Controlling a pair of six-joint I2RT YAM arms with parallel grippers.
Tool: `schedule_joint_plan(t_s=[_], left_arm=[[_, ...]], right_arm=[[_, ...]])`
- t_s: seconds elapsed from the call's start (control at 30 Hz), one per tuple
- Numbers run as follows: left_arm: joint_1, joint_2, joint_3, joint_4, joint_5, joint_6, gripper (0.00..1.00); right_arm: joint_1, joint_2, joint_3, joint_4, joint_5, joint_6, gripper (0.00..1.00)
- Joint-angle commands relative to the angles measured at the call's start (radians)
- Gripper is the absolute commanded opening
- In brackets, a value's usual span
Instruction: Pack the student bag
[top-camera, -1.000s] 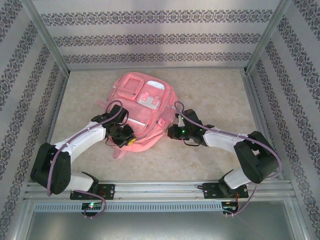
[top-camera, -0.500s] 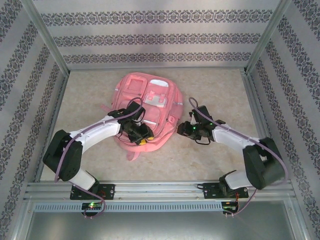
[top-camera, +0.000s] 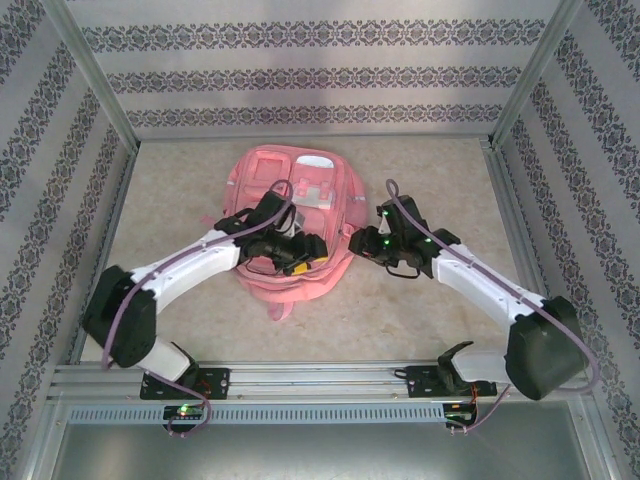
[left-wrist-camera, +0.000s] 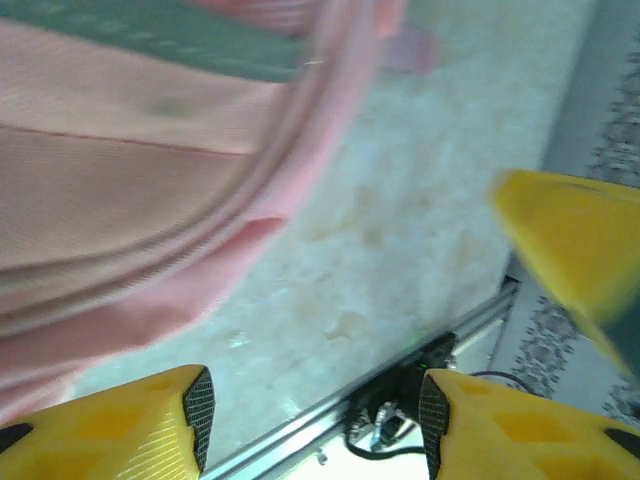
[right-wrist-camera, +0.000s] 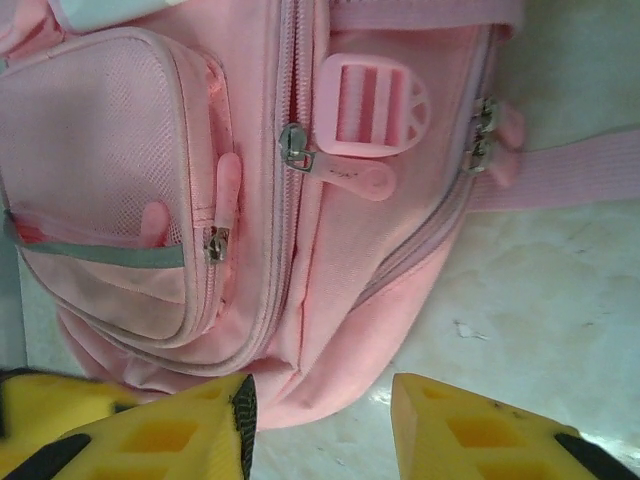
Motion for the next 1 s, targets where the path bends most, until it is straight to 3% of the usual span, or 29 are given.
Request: schedule_joint_plan(t_s=[0.0, 0.17, 0.37, 0.6, 0.8, 0.97], left_arm=[[0.039, -0.105, -0.038, 0.056, 0.003, 0.031, 0.58], [0.169, -0.281, -0.171, 0.051, -0.047, -0.008, 0.57], [0.269, -0.391, -0.192, -0.109, -0.13, 0.064, 0.57], [0.311, -0.448, -0.255, -0.107, -0.151, 0.039, 0.56], [0.339, -0.453, -0.241, -0.175, -0.168, 0.095, 0.56], [0.353, -0.459, -0.207, -0.215, -0.195, 0.194, 0.56]], right_arm=[[0.026, 0.064, 0.04, 0.029, 0.0, 0.077, 0.41], [0.068, 0.178, 0.122, -0.01, 0.048, 0.089, 0.41], [0.096, 0.29, 0.2, -0.004, 0.062, 0.085, 0.41], [0.102, 0.384, 0.231, 0.025, 0.081, 0.102, 0.21], [0.097, 0.393, 0.229, 0.024, 0.101, 0.07, 0.01], [0.065, 0.315, 0.17, 0.023, 0.119, 0.058, 0.0]])
